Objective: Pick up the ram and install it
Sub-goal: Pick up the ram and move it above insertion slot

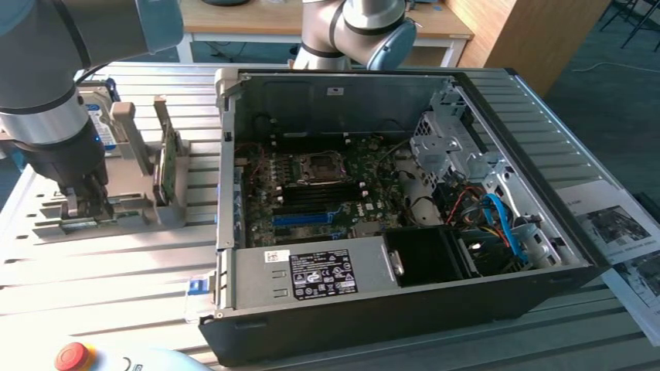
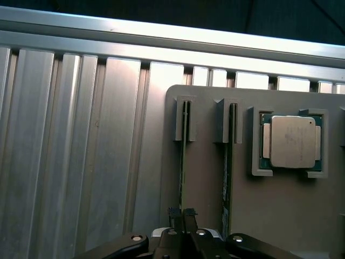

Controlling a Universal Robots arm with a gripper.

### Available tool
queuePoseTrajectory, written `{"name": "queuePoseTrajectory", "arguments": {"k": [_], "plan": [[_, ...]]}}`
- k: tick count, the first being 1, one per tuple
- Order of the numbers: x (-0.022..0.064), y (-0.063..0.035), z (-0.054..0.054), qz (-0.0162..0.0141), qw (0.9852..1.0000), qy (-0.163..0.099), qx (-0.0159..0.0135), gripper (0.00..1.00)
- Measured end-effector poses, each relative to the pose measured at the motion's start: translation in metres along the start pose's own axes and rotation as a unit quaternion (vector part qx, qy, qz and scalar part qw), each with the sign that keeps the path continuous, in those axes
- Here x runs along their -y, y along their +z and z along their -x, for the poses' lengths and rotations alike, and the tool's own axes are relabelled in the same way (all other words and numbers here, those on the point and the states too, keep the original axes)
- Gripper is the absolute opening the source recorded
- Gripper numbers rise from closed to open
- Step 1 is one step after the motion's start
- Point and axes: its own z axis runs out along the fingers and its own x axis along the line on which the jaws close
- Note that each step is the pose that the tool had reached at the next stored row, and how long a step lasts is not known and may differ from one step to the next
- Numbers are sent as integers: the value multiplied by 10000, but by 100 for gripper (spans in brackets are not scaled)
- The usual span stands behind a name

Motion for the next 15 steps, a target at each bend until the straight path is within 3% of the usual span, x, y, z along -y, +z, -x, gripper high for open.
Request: {"name": "queuePoseTrajectory", "arguments": {"k": [15], "plan": [[-1,-7,0,-2,9999,102,5,12]]}}
